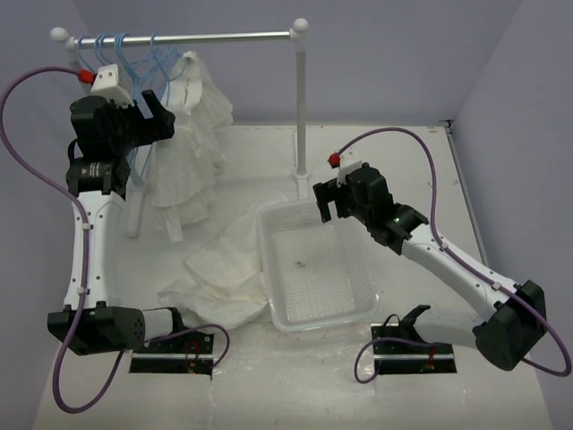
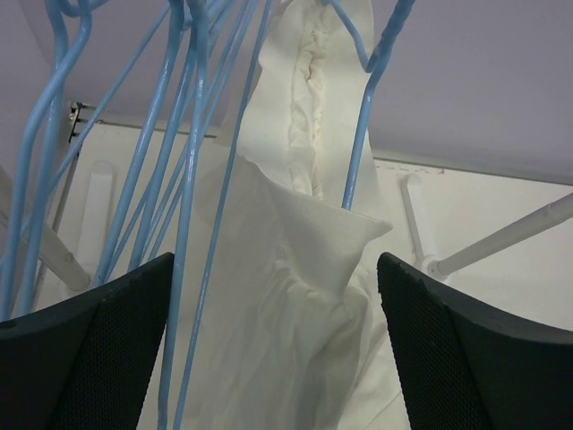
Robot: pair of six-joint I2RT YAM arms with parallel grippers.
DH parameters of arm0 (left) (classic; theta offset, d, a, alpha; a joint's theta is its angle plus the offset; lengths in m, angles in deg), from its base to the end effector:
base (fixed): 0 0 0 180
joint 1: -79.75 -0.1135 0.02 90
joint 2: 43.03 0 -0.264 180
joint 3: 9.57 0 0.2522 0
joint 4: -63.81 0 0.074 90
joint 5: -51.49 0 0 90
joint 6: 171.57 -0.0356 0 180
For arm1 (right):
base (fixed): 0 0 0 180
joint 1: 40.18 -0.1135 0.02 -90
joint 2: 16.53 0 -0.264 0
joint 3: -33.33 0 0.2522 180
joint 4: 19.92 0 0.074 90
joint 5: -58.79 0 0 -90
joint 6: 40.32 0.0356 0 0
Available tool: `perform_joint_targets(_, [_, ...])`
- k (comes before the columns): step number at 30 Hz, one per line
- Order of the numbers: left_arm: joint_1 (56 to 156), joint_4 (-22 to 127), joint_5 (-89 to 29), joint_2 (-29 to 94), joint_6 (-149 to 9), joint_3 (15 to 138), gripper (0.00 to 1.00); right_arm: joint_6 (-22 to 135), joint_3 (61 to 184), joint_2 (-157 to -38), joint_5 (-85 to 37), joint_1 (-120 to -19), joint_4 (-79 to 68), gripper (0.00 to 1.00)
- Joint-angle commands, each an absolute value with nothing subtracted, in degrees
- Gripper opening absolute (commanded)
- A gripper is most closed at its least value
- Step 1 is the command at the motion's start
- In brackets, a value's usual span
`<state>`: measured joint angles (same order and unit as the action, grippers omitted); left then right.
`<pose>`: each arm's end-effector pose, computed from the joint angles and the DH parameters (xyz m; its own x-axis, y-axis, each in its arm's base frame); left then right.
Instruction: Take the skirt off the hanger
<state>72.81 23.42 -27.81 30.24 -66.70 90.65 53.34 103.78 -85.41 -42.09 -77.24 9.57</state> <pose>0.2736 0.0266 0.4553 -0.2385 -0.2831 -0.9290 -0.0007 0.9566 -0.2913 0.2221 0.1593 0.3157 -0.4022 -0.2252 -0.8874 -0.4339 0.9004 -0.0318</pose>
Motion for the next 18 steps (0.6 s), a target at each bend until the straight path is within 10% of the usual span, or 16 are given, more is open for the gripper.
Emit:
perform_joint_targets(1, [73.16,23.77,-27.87,29.74,-65.4,90.59,0.93,53.46,106.86,-86.05,-41.76,-76.92,9.57,0.99])
perform_joint_targets(18, [73.16,26.06,-32.27,25.61,-64.87,87.43,0.55,53.37,107.74,-87.46,-40.97,-77.0,10.63,0.99])
